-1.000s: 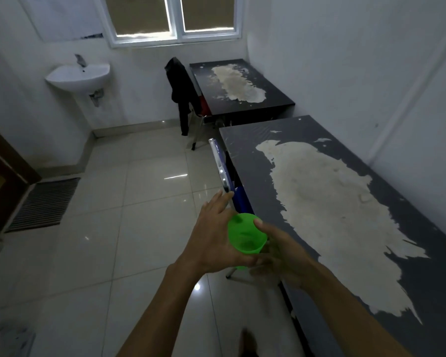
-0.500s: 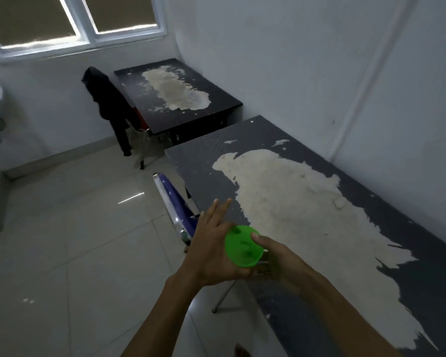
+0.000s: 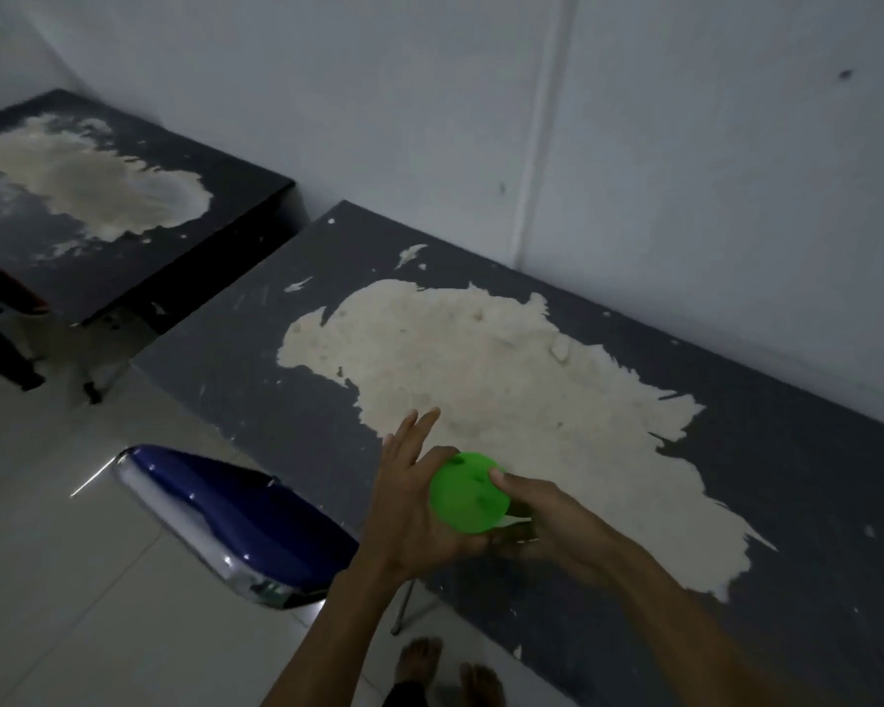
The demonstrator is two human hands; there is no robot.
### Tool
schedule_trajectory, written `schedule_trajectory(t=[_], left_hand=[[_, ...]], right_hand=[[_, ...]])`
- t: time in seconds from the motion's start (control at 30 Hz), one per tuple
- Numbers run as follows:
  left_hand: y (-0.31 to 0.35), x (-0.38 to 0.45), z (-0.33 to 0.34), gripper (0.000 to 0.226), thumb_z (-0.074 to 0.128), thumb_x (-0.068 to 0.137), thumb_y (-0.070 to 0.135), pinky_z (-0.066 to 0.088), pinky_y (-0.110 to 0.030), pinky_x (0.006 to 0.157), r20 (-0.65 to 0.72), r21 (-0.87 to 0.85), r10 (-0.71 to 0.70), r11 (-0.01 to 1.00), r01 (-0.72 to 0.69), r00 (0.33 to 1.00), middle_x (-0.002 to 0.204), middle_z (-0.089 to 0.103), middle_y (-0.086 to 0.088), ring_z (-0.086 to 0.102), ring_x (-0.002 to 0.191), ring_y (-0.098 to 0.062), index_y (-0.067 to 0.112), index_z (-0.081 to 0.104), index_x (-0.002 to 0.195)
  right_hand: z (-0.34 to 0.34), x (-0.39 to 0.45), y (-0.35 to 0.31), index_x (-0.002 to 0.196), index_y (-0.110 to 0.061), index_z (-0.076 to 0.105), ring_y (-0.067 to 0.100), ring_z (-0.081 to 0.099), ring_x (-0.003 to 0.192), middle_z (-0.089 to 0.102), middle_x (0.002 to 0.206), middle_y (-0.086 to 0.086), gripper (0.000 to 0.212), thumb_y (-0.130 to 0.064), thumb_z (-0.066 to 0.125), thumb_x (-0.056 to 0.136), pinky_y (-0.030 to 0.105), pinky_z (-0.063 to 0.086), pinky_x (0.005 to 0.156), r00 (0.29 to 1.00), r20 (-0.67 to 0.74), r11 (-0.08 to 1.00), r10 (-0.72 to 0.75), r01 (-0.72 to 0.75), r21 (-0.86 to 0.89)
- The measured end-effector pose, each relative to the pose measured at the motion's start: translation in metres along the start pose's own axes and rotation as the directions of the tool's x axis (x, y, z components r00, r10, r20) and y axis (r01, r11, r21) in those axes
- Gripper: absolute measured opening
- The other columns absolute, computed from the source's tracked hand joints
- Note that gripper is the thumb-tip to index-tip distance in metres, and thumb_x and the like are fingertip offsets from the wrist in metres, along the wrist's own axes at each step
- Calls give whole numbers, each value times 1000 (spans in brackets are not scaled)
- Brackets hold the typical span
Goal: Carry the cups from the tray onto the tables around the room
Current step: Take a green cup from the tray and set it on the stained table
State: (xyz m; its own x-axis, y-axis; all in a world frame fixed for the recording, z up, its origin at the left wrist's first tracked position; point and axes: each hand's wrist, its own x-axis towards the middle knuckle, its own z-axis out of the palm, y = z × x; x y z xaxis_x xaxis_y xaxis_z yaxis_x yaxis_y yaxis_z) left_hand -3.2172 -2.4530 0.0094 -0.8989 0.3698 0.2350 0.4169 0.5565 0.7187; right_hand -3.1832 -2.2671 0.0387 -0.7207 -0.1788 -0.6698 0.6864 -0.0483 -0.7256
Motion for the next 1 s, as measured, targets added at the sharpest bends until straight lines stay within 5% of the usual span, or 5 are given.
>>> schedule_trajectory(t=[0.17, 0.57, 1.0], left_hand=[[-27, 26, 19, 79, 80, 50, 59, 30, -61, 111, 90, -30, 40, 999, -37, 995, 156, 34, -7, 23, 147, -27, 15, 63, 114], [-87, 59, 59, 90, 79, 47, 62, 36, -54, 110, 276, -156, 89, 987, -47, 957, 148, 43, -13, 36, 139, -32, 6, 63, 116], [-100, 80, 74, 94, 81, 46, 60, 36, -57, 110, 425, -183, 154, 980, -82, 892, 146, 45, -15, 35, 140, -36, 4, 63, 118]], right_hand=[[-4, 15, 0, 117, -28, 67, 24, 69, 103, 71, 115, 4, 57, -67, 53, 79, 46, 49, 99, 991, -134, 997, 17, -6, 78], [3, 62, 10, 110, -35, 66, 16, 67, 99, 70, 107, -7, 28, -32, 39, 102, 31, 54, 86, 916, -398, 984, 57, 16, 178], [8, 72, 22, 120, -32, 63, 21, 65, 104, 68, 112, -2, 30, -40, 40, 101, 32, 50, 91, 880, -465, 947, 95, 64, 316]])
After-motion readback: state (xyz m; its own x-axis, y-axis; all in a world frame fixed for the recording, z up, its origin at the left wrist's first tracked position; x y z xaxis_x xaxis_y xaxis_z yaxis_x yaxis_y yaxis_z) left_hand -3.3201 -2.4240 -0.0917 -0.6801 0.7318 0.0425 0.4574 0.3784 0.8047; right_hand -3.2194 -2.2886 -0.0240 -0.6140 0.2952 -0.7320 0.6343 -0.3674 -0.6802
